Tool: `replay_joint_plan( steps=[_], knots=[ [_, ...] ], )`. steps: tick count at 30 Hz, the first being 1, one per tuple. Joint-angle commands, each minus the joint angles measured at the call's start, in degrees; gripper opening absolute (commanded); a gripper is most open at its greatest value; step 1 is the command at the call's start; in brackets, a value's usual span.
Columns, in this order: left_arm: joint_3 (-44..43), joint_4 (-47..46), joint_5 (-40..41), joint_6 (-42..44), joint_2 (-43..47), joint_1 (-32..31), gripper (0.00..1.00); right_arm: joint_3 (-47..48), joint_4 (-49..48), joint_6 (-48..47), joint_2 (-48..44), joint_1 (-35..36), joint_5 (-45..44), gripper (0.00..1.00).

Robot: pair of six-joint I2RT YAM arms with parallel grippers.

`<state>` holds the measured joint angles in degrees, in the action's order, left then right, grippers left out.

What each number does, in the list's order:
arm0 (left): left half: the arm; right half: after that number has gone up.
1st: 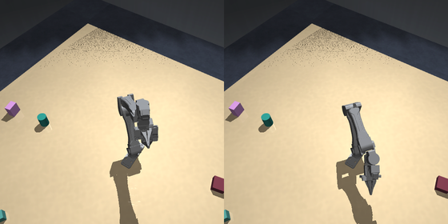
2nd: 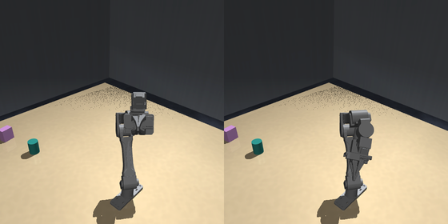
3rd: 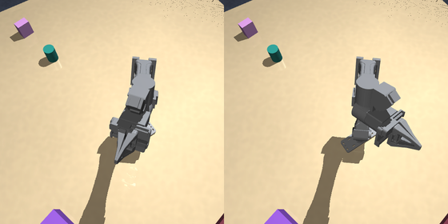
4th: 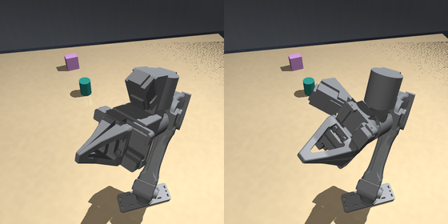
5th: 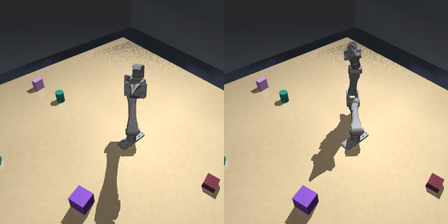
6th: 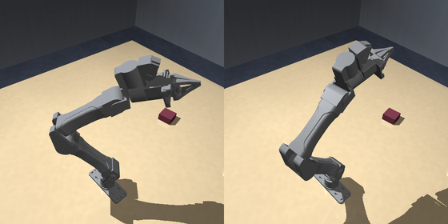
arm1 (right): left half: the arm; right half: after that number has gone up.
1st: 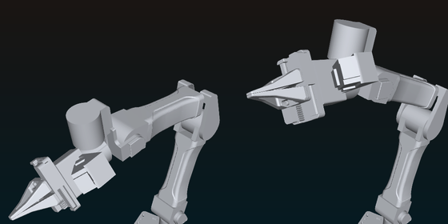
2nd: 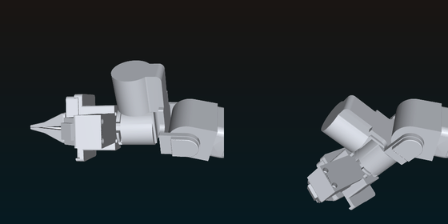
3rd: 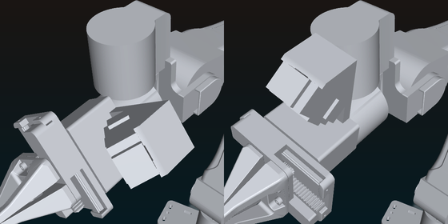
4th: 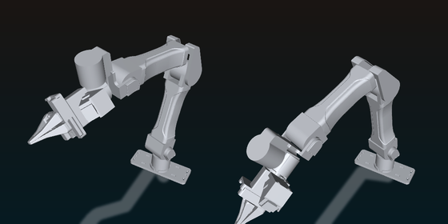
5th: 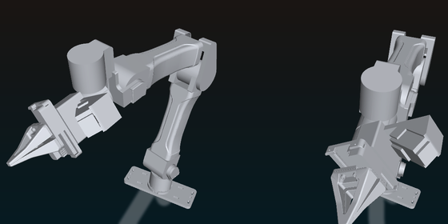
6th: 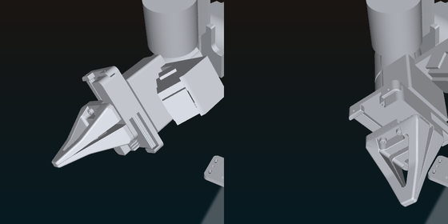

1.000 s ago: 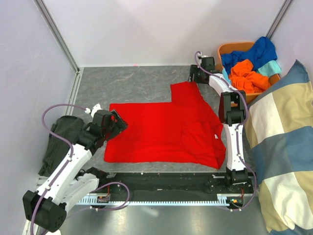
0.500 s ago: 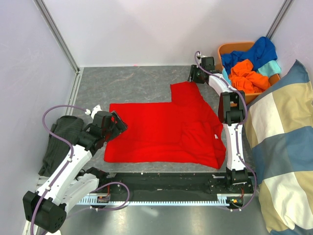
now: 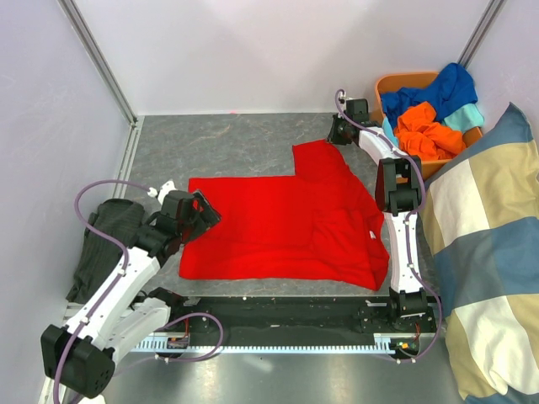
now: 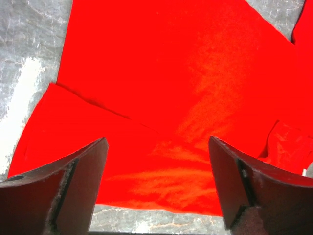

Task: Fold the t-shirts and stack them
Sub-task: Grap the side of the flattened tshirt furthest away from the robot with both arms

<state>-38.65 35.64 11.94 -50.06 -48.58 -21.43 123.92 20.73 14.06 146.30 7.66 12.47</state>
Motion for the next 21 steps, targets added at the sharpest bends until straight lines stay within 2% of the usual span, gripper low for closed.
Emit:
replay_joint_plan(
  steps=[1,5,7,10,11,13,21],
  knots=[
    [-3.2,-6.4,3.3,4.4,-4.4,0.6,1.0,-0.6,5.1,0.3,3.0,0.9,1.6,0.0],
    [-10.4,-10.5,3.3,9.3,-14.5,2.4,1.0,-0.7,5.1,0.3,3.1,0.9,1.8,0.0],
    [-14.8,-12.9,0.5,12.1,-21.6,5.9,0.98,-0.5,5.1,0.3,3.1,0.9,1.7,0.0],
    [-20.3,-13.9,-2.2,14.3,-31.5,11.7,0.88,-0.7,5.1,0.3,3.1,0.9,2.0,0.0],
    [-21.7,-13.8,-3.2,14.7,-34.2,13.2,0.81,-0.6,4.9,0.2,3.1,0.9,1.9,0.0],
    [-25.1,-13.6,-4.3,16.0,-40.0,16.2,0.75,-0.6,4.9,0.2,3.1,0.8,2.1,0.0],
    [-29.5,-14.7,-4.6,17.1,-49.6,20.0,0.69,-0.9,4.8,0.2,3.1,0.8,2.4,0.0]
  ],
)
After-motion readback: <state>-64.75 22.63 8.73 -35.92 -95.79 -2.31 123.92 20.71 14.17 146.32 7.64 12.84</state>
